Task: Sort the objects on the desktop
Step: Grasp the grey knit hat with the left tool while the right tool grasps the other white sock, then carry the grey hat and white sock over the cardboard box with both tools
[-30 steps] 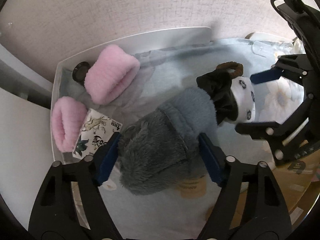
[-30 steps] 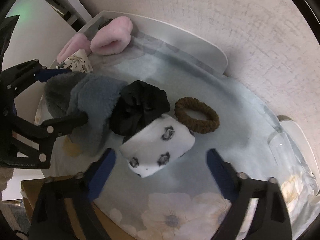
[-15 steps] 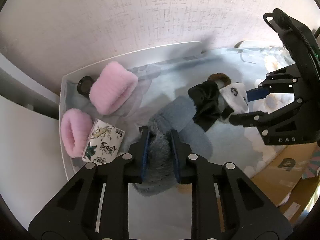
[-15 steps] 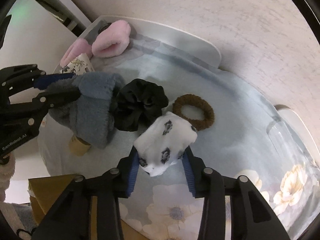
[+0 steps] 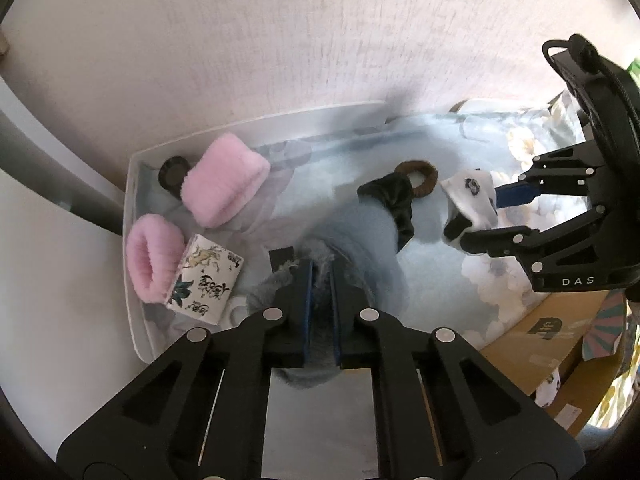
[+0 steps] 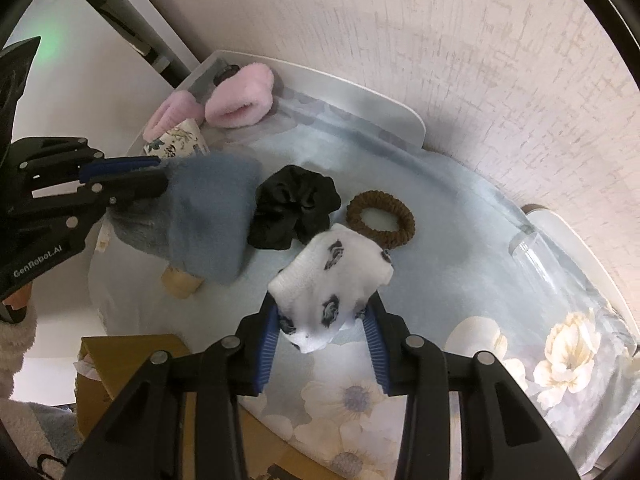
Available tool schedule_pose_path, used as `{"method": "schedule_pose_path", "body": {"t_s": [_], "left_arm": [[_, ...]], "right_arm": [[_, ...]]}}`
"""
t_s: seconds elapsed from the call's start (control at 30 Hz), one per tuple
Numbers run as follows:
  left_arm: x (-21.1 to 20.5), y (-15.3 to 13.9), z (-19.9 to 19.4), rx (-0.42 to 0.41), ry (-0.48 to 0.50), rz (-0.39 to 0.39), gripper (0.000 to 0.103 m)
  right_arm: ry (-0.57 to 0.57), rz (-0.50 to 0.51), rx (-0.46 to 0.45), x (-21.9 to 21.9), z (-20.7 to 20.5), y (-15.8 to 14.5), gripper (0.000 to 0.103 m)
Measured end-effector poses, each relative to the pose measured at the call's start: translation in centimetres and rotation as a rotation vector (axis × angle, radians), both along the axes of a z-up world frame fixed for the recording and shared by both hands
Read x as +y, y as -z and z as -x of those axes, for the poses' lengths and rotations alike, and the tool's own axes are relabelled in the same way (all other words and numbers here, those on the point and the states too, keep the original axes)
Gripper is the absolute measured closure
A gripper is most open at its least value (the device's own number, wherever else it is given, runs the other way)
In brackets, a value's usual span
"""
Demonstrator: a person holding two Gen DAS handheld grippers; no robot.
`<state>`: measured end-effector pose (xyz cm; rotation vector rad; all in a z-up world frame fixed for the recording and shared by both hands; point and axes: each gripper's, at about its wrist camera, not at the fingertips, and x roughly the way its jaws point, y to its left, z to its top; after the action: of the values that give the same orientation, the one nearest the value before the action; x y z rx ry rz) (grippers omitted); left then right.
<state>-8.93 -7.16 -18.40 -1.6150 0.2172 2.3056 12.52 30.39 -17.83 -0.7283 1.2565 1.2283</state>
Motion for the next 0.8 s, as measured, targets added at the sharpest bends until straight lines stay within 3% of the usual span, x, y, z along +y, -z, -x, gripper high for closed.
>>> {"method": "schedule_pose_path", "body": {"t_s": [0.4, 0.8], "left_arm": [[-0.4, -1.1, -0.7, 0.017, -0.008, -0.021, 0.097], [0.5, -6.8, -1.1, 0.089, 0.026, -0.036, 0.097]], "right_arm": [[0.028, -0.007, -0.013, 0.9, 0.8, -0.6, 0.066], [0.047, -0.054, -0.05, 0.1, 0.7, -5.1, 0.066]]}}
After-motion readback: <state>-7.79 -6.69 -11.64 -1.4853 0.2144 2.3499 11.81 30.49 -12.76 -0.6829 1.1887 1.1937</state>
